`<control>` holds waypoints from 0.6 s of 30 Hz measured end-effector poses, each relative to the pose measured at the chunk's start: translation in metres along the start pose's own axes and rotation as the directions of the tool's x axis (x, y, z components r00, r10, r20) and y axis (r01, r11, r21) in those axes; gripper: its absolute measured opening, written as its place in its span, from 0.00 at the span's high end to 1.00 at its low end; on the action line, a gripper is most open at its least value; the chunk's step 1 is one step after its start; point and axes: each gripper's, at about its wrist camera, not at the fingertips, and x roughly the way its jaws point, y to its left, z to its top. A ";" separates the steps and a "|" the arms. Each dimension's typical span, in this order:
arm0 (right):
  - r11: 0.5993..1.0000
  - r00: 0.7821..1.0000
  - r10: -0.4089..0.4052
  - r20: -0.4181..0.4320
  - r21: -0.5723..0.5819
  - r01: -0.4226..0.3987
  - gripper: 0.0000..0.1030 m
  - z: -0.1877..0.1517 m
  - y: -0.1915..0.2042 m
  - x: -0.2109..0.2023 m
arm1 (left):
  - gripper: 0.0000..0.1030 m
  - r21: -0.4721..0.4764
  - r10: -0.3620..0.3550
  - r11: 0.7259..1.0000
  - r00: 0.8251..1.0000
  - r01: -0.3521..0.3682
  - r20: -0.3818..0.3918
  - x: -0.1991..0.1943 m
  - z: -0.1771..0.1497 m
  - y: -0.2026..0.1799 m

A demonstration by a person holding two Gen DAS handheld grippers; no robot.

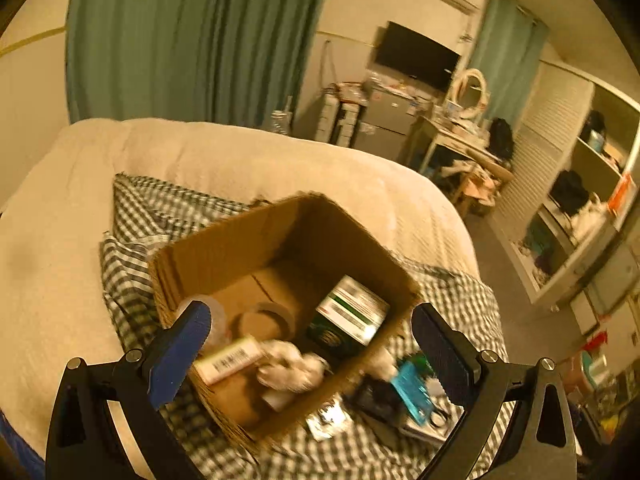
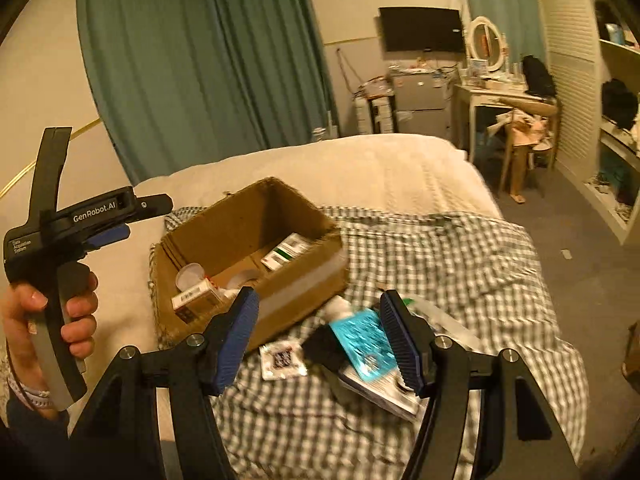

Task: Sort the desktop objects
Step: 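Move both grippers back to the pile, right gripper toward the black scissors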

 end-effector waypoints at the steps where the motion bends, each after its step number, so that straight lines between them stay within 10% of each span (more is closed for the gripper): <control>1: 1.000 1.000 -0.007 0.004 0.003 0.007 0.39 -0.003 -0.004 -0.008 | 0.00 0.012 -0.005 1.000 1.000 0.005 0.002 -0.004 -0.006 -0.009; 18: 0.983 0.985 -0.149 -0.091 0.097 0.158 0.39 -0.087 -0.097 -0.011 | 0.00 0.187 -0.014 0.982 0.990 0.040 -0.139 0.089 -0.154 -0.117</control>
